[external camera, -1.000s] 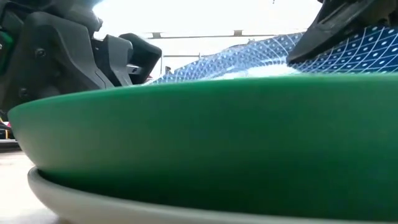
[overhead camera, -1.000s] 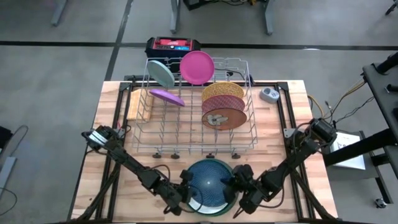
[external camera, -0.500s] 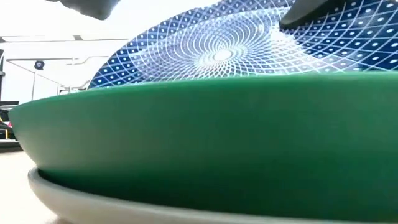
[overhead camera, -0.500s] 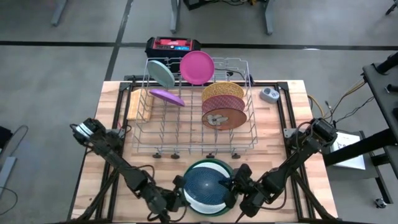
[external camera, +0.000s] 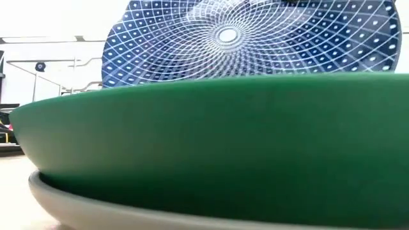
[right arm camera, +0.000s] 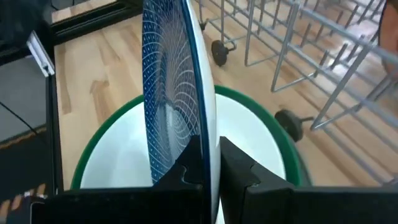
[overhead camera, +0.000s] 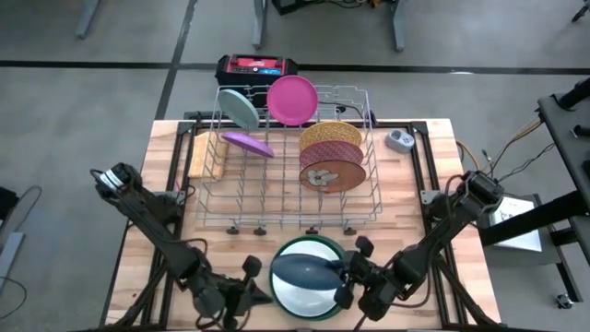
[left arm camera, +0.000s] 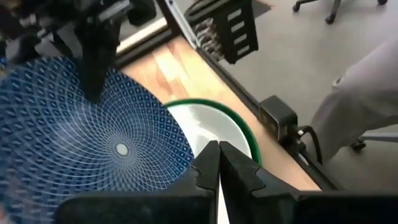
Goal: Sort dishes
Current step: Put the blue plate into the dishwasher rack
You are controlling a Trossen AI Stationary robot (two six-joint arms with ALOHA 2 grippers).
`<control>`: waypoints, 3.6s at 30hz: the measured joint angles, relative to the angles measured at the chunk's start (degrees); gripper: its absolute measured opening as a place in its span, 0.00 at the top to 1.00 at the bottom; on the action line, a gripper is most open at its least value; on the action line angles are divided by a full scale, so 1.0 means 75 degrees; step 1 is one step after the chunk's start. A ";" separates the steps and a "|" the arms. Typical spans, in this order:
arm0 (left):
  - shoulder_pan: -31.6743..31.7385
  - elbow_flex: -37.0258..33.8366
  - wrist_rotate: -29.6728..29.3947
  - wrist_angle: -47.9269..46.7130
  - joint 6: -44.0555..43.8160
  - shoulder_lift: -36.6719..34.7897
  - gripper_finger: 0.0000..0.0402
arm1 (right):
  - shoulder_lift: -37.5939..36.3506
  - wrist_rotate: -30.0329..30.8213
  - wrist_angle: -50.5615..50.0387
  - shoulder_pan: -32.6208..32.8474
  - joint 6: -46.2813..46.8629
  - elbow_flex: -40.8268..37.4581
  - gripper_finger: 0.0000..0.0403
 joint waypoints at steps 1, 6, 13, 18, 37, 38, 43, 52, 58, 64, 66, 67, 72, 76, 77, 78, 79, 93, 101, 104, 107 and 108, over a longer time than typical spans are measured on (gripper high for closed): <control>-0.0030 0.0000 -0.0005 -0.0041 0.0085 -0.0120 1.00 | -0.0073 0.0016 -0.0078 0.0000 -0.0112 0.0047 0.98; -0.0231 -0.0003 -0.0067 -0.0796 0.0254 -0.0694 1.00 | -0.0731 0.0246 -0.0389 -0.0006 -0.0361 0.0313 0.98; -0.0301 -0.0024 -0.0122 -0.2018 0.0085 -0.1532 1.00 | -0.1955 0.0722 -0.0565 -0.0035 -0.2108 0.0396 0.98; -0.0447 -0.0263 -0.0119 -0.2515 -0.0373 -0.1737 1.00 | -0.3044 0.1312 -0.0536 -0.0216 -0.3739 0.0413 0.98; -0.0531 -0.0289 -0.1133 -0.4629 -0.0870 -0.2079 1.00 | -0.4521 0.0611 -0.1661 -0.1745 -0.8187 0.0308 0.98; -0.0531 -0.0289 -0.1216 -0.4690 -0.0887 -0.2163 1.00 | -0.4521 0.0549 -0.1734 -0.1838 -0.8112 0.0300 0.98; -0.0528 -0.0283 -0.1402 -0.4805 -0.0903 -0.2585 1.00 | -0.4515 0.0053 -0.2138 -0.2294 -0.7998 0.0253 0.98; -0.0540 -0.0283 -0.1402 -0.5021 -0.1380 -0.2702 1.00 | -0.4518 -0.0914 -0.2513 -0.3076 -0.8099 0.0113 0.98; -0.0540 -0.0286 -0.1399 -0.5088 -0.1648 -0.2639 1.00 | -0.4518 -0.1385 -0.2518 -0.3488 -0.8355 -0.0066 0.98; -0.0540 -0.0289 -0.1397 -0.5085 -0.1825 -0.2623 1.00 | -0.4518 -0.1622 -0.2510 -0.3681 -0.8459 -0.0185 0.98; -0.0540 -0.0289 -0.1407 -0.5085 -0.1862 -0.2623 1.00 | -0.4506 -0.1625 -0.2510 -0.3677 -0.8509 -0.0227 0.98; -0.0540 -0.0289 -0.1448 -0.5085 -0.1879 -0.2623 1.00 | -0.4506 -0.1626 -0.2507 -0.3675 -0.8520 -0.0252 0.98; -0.0540 -0.0289 -0.1498 -0.5082 -0.1955 -0.2623 1.00 | -0.4503 -0.1660 -0.2501 -0.3675 -0.8511 -0.0482 0.98; -0.0540 -0.0289 -0.1521 -0.5079 -0.2016 -0.2623 1.00 | -0.4503 -0.1669 -0.2482 -0.3675 -0.8405 -0.0714 0.98; -0.0540 -0.0289 -0.1524 -0.5079 -0.2017 -0.2620 1.00 | -0.4500 -0.1670 -0.2487 -0.3672 -0.8377 -0.0759 0.98; -0.0540 -0.0289 -0.1524 -0.5076 -0.2016 -0.2620 1.00 | -0.4500 -0.1677 -0.2470 -0.3672 -0.8364 -0.0823 0.98; -0.0540 -0.0289 -0.1524 -0.5076 -0.2016 -0.2620 1.00 | -0.4500 -0.1678 -0.2445 -0.3672 -0.8347 -0.0879 0.98; -0.0540 -0.0289 -0.1533 -0.5047 -0.2083 -0.2620 1.00 | -0.4500 -0.2265 -0.1501 -0.4252 -0.8241 -0.1738 0.98; -0.0540 -0.0289 -0.1533 -0.5050 -0.2083 -0.2620 1.00 | -0.4500 -0.2671 -0.1100 -0.4634 -0.8192 -0.2051 0.98; -0.0540 -0.0289 -0.1533 -0.5050 -0.2083 -0.2620 1.00 | -0.4500 -0.2785 -0.0995 -0.4723 -0.8194 -0.2101 0.98; -0.0540 -0.0289 -0.1533 -0.5050 -0.2083 -0.2620 1.00 | -0.4486 -0.2986 -0.0956 -0.4845 -0.8161 -0.2132 0.98; -0.0540 -0.0289 -0.1533 -0.5050 -0.2083 -0.2620 1.00 | -0.4455 -0.3004 -0.0952 -0.4880 -0.8125 -0.2141 0.98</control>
